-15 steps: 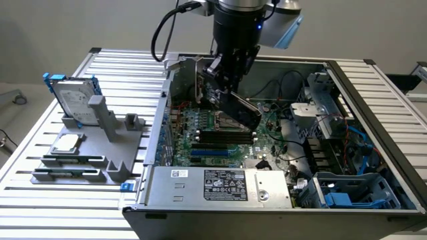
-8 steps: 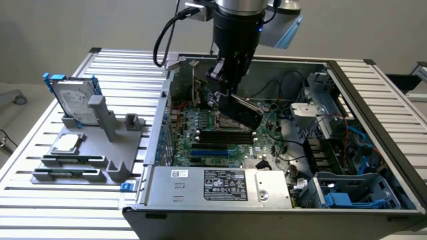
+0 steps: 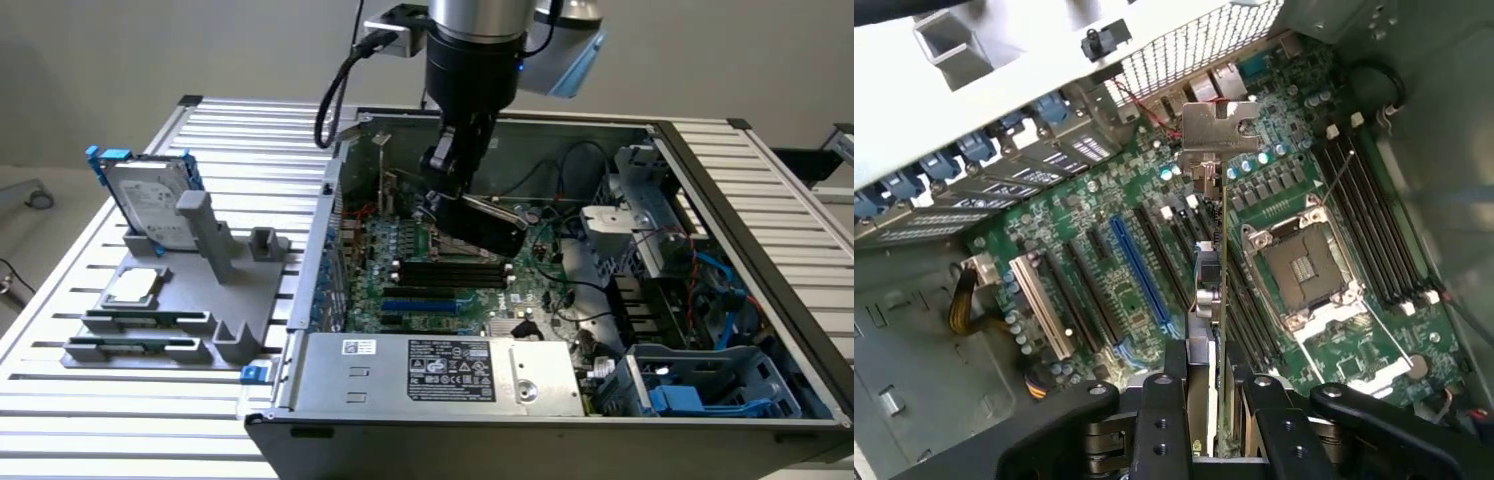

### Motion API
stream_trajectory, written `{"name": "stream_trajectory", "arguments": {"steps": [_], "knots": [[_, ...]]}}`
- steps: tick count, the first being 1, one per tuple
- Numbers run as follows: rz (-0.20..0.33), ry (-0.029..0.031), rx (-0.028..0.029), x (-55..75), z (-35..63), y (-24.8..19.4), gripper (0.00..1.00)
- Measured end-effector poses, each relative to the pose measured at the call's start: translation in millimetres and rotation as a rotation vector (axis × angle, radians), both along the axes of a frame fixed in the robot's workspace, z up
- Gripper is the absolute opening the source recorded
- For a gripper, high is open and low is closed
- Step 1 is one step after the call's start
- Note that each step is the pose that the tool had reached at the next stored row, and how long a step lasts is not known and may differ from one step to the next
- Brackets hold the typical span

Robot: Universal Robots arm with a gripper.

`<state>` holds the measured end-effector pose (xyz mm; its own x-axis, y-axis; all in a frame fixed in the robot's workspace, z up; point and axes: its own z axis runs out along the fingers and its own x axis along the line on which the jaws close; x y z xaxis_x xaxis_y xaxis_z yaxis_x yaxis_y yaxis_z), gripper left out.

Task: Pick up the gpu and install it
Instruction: 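Insert the gpu into the slot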

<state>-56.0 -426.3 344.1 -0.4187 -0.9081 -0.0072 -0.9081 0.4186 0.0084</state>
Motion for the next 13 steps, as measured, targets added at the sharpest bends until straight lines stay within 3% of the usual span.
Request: {"name": "stream_trajectory", "arguments": {"steps": [13], "knots": [[0.237, 0.0000, 0.0001, 0.0, -13.5, 0.0, 0.26]]}}
